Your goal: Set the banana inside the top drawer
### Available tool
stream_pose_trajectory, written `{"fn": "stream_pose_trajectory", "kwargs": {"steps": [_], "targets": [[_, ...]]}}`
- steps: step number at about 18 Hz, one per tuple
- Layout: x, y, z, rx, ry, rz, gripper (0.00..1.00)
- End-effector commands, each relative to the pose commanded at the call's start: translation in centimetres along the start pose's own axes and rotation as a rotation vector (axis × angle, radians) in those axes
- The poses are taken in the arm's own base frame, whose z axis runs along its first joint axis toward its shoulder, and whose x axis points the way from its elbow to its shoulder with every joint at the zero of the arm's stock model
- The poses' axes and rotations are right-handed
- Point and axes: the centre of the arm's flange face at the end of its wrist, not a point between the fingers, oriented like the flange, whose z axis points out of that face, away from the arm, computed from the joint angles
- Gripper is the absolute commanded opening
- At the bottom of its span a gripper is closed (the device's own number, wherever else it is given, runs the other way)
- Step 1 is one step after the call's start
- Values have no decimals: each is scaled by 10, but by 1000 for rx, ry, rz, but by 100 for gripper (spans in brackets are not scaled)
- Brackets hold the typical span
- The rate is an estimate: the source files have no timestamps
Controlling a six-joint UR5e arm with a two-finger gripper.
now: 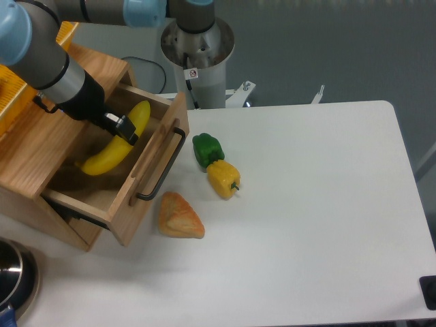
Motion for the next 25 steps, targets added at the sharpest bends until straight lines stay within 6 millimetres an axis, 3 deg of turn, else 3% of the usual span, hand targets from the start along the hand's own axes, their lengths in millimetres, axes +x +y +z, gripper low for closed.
{"fn": "stream_pose_trajectory", "kwargs": {"steps": [7, 17, 25], "targets": [[-2, 3, -5, 9, -2, 3, 61], [-15, 18, -30, 54, -21, -23, 61], [-53, 57, -57, 122, -43, -76, 75]]}}
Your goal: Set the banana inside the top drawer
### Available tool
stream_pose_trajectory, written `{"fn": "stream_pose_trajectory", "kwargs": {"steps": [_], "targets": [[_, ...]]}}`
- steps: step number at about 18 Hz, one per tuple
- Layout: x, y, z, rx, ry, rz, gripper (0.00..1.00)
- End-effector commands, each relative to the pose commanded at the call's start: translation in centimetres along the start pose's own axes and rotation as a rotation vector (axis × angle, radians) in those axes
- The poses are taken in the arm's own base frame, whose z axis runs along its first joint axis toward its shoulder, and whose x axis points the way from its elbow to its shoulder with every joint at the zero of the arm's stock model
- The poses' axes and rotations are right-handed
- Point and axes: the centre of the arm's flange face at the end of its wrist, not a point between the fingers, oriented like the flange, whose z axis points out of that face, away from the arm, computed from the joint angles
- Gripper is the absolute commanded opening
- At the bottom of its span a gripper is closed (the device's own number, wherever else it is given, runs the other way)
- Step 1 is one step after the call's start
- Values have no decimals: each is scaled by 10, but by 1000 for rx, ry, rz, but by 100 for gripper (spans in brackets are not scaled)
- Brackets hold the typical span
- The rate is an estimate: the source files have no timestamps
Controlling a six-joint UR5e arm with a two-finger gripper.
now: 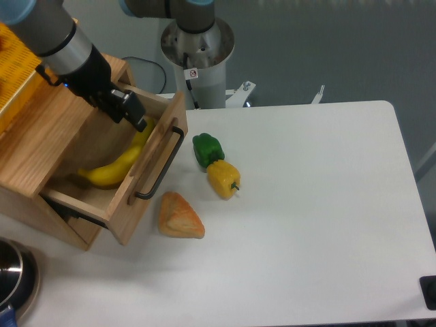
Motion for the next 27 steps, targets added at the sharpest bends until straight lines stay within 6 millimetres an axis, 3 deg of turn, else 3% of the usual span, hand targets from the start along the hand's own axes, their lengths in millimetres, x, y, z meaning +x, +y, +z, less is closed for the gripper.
{"fn": "stream_pose_trajectory", "kwargs": {"steps": [2, 4, 8, 13, 16, 21, 23, 27], "targets": [[-14, 5, 2, 3, -4, -23, 81], [-29, 13, 4, 5, 1, -16, 100], [-67, 30, 22, 9, 55, 6, 100], [-134, 67, 58, 58, 153, 26, 100], [-171, 82, 90, 82, 201, 44, 100], [-204, 97, 139, 67, 248, 165, 100], [-220, 93, 174, 62, 268, 220, 100], [-231, 82, 217, 66, 284, 293, 100]]}}
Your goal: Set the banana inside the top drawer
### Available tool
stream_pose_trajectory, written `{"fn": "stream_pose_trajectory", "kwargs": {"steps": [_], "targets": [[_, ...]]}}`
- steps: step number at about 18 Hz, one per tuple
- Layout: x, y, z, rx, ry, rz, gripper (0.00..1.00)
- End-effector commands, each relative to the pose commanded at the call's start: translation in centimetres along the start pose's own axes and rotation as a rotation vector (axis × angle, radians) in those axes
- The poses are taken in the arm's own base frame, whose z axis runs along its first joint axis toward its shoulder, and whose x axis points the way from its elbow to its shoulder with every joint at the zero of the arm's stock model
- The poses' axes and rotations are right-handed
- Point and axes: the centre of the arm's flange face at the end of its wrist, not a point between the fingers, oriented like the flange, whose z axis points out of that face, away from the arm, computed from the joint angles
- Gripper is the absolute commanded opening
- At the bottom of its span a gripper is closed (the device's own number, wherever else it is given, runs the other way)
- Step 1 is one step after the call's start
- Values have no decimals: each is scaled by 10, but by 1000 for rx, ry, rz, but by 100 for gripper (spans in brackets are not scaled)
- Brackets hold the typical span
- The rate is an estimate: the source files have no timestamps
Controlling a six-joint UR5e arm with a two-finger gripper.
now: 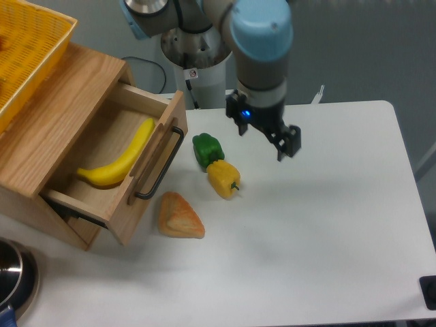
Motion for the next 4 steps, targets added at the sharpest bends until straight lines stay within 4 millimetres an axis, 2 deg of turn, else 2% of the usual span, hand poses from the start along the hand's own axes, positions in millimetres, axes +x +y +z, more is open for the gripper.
{"fn": "stream_pose_trajectory", "kwargs": {"steps": [4], "targets": [[-10, -4, 20, 15, 17, 4, 100]]}}
